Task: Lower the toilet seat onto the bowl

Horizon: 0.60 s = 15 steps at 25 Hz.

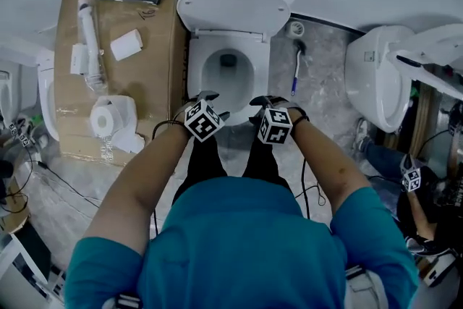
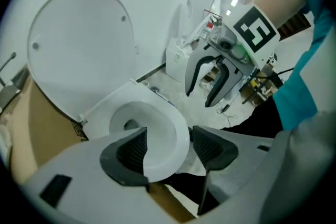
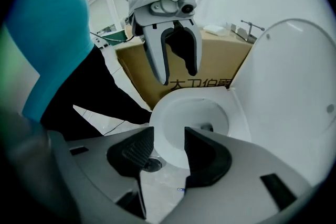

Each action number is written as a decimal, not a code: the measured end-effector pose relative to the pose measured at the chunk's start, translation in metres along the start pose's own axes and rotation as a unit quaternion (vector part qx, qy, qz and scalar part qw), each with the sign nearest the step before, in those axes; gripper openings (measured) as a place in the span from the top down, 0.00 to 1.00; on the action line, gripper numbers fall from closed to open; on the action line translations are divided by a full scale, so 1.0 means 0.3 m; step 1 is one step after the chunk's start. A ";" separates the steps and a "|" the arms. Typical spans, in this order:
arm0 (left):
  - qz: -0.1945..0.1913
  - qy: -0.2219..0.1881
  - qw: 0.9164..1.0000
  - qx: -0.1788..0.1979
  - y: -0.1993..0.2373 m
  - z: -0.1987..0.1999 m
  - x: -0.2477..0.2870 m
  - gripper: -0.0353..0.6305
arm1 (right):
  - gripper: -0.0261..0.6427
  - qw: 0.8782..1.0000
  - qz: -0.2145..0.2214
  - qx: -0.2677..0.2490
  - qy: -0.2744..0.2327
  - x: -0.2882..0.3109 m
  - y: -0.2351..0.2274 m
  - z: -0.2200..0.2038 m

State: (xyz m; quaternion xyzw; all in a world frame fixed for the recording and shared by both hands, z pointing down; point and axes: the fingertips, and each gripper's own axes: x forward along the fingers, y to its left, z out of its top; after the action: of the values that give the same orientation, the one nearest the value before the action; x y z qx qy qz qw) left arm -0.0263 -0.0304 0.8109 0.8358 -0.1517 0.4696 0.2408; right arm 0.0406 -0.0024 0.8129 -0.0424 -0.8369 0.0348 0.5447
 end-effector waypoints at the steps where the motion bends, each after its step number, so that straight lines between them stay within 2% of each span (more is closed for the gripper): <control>1: 0.000 -0.015 1.000 -0.014 0.001 0.027 -0.032 0.53 | 0.70 1.000 -0.005 0.004 -0.003 -0.032 -0.008 0.012; 4: 0.002 -0.059 0.997 -0.044 0.009 0.116 -0.139 0.54 | 0.76 0.999 -0.022 0.024 -0.020 -0.127 -0.038 0.055; 8: 0.024 -0.112 0.991 -0.067 0.050 0.245 -0.309 0.59 | 0.83 0.991 -0.051 0.097 -0.074 -0.275 -0.121 0.137; 11: 0.039 -0.160 0.983 -0.082 0.082 0.341 -0.434 0.66 | 0.87 0.982 -0.081 0.132 -0.109 -0.408 -0.197 0.198; 15: 0.058 -0.220 0.969 -0.097 0.107 0.456 -0.597 0.77 | 0.91 0.974 -0.119 0.134 -0.139 -0.593 -0.268 0.267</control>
State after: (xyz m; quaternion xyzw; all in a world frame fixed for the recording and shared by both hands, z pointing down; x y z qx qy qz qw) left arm -0.0362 -0.1267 0.6050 0.8810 -0.2936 0.2706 0.2537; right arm 0.0364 -0.1027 0.6275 0.1364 -0.8911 0.0872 0.4240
